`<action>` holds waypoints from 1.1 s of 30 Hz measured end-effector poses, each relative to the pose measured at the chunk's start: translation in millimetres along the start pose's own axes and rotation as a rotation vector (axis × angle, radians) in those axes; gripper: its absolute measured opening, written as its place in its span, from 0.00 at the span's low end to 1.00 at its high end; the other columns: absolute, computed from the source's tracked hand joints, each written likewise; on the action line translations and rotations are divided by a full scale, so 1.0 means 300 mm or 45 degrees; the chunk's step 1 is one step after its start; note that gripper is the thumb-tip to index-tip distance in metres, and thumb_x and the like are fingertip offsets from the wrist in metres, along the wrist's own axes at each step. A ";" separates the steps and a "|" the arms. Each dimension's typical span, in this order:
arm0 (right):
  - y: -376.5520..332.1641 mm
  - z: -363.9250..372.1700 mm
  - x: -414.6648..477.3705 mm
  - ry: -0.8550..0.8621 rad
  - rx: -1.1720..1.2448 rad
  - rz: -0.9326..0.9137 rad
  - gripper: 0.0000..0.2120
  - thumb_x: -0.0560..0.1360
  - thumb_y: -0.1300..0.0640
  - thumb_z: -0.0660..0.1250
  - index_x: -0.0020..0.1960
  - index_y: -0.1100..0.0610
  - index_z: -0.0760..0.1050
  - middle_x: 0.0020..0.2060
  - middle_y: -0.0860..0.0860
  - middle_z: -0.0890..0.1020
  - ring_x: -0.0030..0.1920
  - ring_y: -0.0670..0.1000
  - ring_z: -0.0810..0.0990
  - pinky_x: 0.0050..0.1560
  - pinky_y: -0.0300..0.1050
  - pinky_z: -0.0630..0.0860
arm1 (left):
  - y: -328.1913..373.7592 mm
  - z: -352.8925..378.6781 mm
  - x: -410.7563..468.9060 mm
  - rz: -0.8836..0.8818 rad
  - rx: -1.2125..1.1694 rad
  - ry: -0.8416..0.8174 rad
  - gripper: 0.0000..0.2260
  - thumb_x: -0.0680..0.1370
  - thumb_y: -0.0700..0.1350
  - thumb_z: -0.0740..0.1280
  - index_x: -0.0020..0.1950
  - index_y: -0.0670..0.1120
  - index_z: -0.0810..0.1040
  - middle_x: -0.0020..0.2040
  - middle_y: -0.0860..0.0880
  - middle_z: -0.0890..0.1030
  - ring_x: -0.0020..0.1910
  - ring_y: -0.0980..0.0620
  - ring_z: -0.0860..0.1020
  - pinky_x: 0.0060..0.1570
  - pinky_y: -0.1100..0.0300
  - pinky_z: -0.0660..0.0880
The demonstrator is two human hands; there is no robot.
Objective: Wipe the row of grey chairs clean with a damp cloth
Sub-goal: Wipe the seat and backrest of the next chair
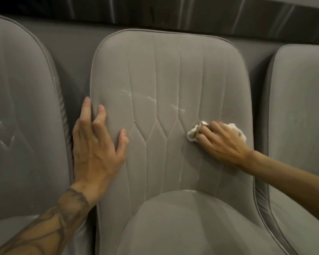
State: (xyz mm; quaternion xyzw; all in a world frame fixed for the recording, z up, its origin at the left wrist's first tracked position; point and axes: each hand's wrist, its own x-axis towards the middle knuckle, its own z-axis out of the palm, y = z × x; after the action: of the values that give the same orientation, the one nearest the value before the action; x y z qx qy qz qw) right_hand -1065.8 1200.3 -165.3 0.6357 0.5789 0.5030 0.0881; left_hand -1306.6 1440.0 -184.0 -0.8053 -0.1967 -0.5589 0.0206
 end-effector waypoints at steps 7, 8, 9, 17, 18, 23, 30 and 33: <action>0.162 -0.008 0.200 0.276 -0.017 0.622 0.10 0.86 0.53 0.57 0.52 0.60 0.70 0.50 0.60 0.74 0.45 0.60 0.71 0.38 0.53 0.66 | -0.007 0.005 -0.003 0.009 0.001 0.005 0.28 0.82 0.52 0.64 0.76 0.36 0.63 0.79 0.32 0.60 0.73 0.32 0.66 0.72 0.40 0.63; 0.117 0.015 0.179 0.298 -0.006 0.651 0.10 0.86 0.54 0.58 0.52 0.60 0.71 0.50 0.61 0.75 0.45 0.60 0.71 0.39 0.55 0.67 | -0.008 0.006 -0.003 0.008 0.000 0.005 0.28 0.82 0.52 0.64 0.75 0.36 0.63 0.79 0.32 0.60 0.73 0.32 0.65 0.72 0.40 0.63; 0.056 0.042 0.134 0.290 0.009 0.630 0.09 0.85 0.55 0.59 0.53 0.61 0.73 0.50 0.61 0.76 0.45 0.61 0.72 0.41 0.57 0.69 | -0.008 0.007 -0.003 0.004 0.000 0.004 0.28 0.82 0.52 0.64 0.75 0.36 0.63 0.79 0.32 0.60 0.73 0.32 0.65 0.72 0.40 0.63; -0.147 0.087 -0.115 -0.146 0.074 -0.171 0.10 0.79 0.62 0.59 0.52 0.60 0.80 0.52 0.60 0.81 0.43 0.59 0.80 0.41 0.52 0.78 | 0.002 -0.005 0.000 0.009 0.018 0.012 0.28 0.82 0.51 0.64 0.75 0.34 0.65 0.78 0.30 0.61 0.72 0.31 0.66 0.73 0.41 0.63; -0.105 0.083 -0.073 -0.078 0.077 -0.036 0.10 0.80 0.62 0.58 0.54 0.61 0.78 0.54 0.61 0.80 0.44 0.60 0.79 0.43 0.54 0.77 | 0.001 -0.005 -0.001 0.010 0.023 0.009 0.28 0.82 0.51 0.64 0.76 0.34 0.65 0.79 0.31 0.61 0.73 0.32 0.66 0.73 0.41 0.63; -0.133 0.122 -0.043 0.088 0.114 0.467 0.06 0.84 0.58 0.61 0.57 0.61 0.73 0.54 0.60 0.76 0.45 0.60 0.72 0.44 0.54 0.67 | -0.007 0.002 0.001 0.018 0.038 0.008 0.28 0.82 0.51 0.64 0.76 0.35 0.64 0.79 0.31 0.60 0.74 0.33 0.65 0.74 0.42 0.62; -0.253 0.140 -0.189 -0.212 0.169 -0.440 0.05 0.77 0.62 0.59 0.50 0.57 0.74 0.50 0.57 0.80 0.45 0.57 0.79 0.41 0.48 0.74 | -0.002 0.002 -0.001 0.013 0.035 0.006 0.28 0.82 0.52 0.63 0.76 0.35 0.64 0.79 0.31 0.60 0.75 0.34 0.64 0.74 0.42 0.62; -0.169 0.145 -0.113 -0.010 0.103 0.035 0.07 0.81 0.63 0.59 0.54 0.60 0.75 0.55 0.61 0.77 0.46 0.59 0.74 0.44 0.51 0.69 | -0.004 0.002 -0.002 0.007 0.037 0.008 0.28 0.82 0.52 0.63 0.76 0.36 0.64 0.80 0.32 0.60 0.76 0.34 0.64 0.74 0.43 0.62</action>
State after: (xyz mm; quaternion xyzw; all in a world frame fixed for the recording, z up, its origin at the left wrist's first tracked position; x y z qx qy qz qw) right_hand -1060.5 1208.6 -239.6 0.6485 0.5895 0.4780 0.0578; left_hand -1306.5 1441.1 -185.0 -0.8037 -0.2025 -0.5585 0.0344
